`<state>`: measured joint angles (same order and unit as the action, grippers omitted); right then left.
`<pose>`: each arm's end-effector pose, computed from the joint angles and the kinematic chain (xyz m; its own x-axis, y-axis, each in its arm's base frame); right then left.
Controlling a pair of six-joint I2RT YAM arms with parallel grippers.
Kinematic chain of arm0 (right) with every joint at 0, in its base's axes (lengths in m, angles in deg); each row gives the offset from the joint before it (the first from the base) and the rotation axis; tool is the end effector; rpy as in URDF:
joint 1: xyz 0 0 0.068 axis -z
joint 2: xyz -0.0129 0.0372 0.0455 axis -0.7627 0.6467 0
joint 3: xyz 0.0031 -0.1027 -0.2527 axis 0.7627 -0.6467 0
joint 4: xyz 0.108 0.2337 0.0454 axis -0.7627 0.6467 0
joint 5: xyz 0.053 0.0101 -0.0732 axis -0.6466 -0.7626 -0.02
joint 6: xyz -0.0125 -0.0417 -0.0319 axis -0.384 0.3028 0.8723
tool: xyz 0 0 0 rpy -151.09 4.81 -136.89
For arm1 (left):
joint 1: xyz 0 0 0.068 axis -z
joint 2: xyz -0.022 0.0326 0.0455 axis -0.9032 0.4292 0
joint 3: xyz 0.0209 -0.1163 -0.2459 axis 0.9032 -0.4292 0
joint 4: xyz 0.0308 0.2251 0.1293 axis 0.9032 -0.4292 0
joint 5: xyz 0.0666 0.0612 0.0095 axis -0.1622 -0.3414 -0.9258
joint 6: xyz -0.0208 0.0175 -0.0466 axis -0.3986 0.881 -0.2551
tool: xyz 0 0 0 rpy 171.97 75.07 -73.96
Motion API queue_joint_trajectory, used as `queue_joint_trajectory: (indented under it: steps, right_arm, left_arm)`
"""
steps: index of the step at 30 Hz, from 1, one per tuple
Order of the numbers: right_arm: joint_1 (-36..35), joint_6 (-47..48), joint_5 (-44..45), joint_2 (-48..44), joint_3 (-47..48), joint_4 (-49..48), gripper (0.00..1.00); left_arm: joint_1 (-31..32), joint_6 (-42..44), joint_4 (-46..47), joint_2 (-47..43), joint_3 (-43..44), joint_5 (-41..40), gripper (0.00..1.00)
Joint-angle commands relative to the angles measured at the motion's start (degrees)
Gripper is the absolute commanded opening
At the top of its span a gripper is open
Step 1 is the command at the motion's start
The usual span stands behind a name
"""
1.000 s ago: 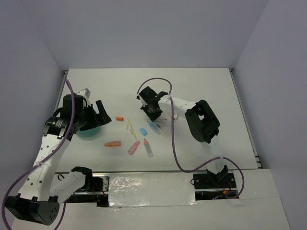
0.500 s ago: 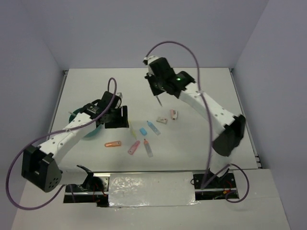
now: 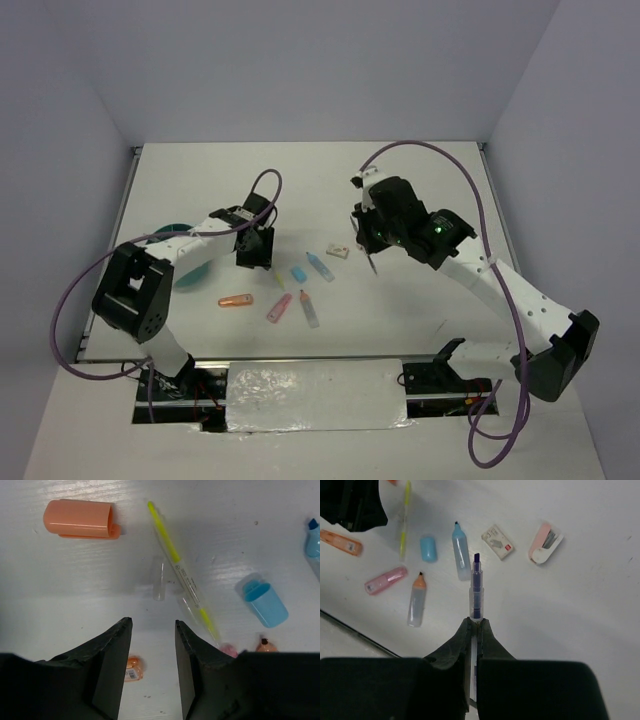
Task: Sort the stationery into containers
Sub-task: Close the pen cap on the pen.
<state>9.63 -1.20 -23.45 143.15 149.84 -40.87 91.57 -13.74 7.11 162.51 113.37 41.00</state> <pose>0.1959 0.1601 0.3632 -0.5876 -0.2969 -0.7527 -0.4989 0.8653 0.0482 0.2912 -0.1437 0.1992 -0.8993 -0.0719 -0.4313 -0.0238 0.9930 -0.1158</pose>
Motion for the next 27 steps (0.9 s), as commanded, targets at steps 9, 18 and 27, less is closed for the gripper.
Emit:
queue_joint_trajectory:
  steps: [9, 18, 27]
  right_arm:
    - [0.44, 0.82, -0.62, -6.06, -1.19, -0.3, 0.0]
    - [0.44, 1.35, -0.88, -6.76, 0.04, 0.93, 0.0]
    - [0.44, 1.0, -2.29, -7.02, -0.3, 1.02, 0.0]
  left_arm:
    - [0.18, 3.24, 3.18, 5.38, 3.87, -2.39, 0.52]
    - [-0.26, 3.16, 2.83, 8.2, 5.46, -3.27, 0.5]
    - [-0.88, 3.51, 2.83, 9.6, 6.51, -3.36, 0.47]
